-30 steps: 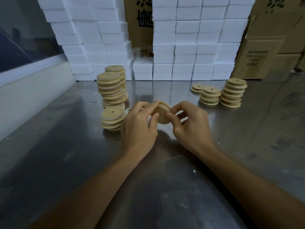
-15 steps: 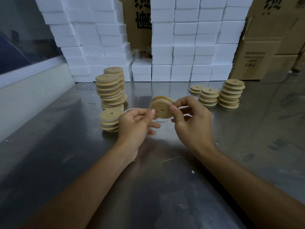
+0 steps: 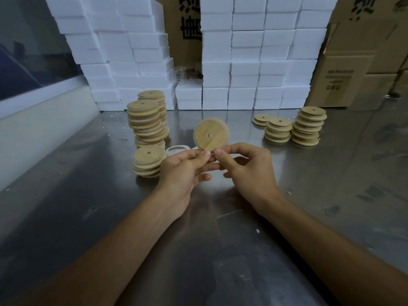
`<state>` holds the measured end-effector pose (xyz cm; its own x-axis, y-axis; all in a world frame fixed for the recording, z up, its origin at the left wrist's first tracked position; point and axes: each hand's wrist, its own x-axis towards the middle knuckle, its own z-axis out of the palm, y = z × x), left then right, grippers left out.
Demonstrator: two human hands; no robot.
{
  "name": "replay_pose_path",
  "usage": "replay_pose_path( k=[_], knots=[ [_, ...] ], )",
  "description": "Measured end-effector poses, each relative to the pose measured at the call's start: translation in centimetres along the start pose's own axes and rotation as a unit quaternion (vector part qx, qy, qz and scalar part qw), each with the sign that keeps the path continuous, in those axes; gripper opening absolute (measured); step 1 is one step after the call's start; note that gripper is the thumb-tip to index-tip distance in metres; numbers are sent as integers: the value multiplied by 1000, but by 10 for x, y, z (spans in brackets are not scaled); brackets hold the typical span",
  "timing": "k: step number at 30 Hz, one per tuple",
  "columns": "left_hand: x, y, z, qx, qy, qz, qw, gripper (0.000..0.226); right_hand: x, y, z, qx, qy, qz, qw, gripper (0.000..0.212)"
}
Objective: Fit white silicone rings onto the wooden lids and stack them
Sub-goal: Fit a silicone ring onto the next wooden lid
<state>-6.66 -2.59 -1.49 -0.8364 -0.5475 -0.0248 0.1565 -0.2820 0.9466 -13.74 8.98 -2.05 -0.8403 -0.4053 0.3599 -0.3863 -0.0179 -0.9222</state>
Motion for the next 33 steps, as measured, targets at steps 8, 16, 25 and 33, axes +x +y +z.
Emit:
replay_pose_path(
  k=[8, 16, 25, 33],
  knots=[
    [0, -1, -2, 75, 20, 37, 996, 13, 1, 0, -2, 65, -1, 48, 997, 12],
    [2, 0, -5, 197, 33, 121, 972, 22, 9, 0, -15, 70, 39, 68, 994, 10],
    [8, 24, -17, 143, 130, 230, 954, 24, 9, 6, -11, 48, 7, 84, 995, 15],
    [24, 42, -57, 130, 375, 255, 882, 11, 11, 13, -8, 41, 11, 88, 995, 15]
  ],
)
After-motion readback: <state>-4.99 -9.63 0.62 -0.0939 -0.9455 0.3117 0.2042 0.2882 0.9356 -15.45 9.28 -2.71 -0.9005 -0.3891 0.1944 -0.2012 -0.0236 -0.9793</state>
